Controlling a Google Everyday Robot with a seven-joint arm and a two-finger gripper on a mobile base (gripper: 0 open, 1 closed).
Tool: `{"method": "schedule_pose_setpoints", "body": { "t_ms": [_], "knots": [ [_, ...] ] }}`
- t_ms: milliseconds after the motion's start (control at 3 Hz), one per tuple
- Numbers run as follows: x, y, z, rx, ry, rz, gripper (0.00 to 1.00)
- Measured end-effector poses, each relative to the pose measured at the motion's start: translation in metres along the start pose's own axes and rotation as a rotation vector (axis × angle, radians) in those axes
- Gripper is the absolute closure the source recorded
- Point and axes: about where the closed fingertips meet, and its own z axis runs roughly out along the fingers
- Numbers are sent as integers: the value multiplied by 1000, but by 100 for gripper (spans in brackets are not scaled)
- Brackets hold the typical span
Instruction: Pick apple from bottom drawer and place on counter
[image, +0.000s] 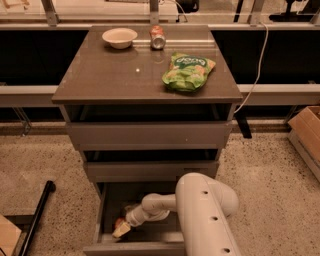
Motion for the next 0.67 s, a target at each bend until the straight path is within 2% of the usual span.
{"method": "schedule_pose_setpoints", "body": {
  "t_ms": [333,667],
  "knots": [
    [5,3,-1,13,10,24,43],
    [8,5,-3,12,11,46,73]
  ]
}}
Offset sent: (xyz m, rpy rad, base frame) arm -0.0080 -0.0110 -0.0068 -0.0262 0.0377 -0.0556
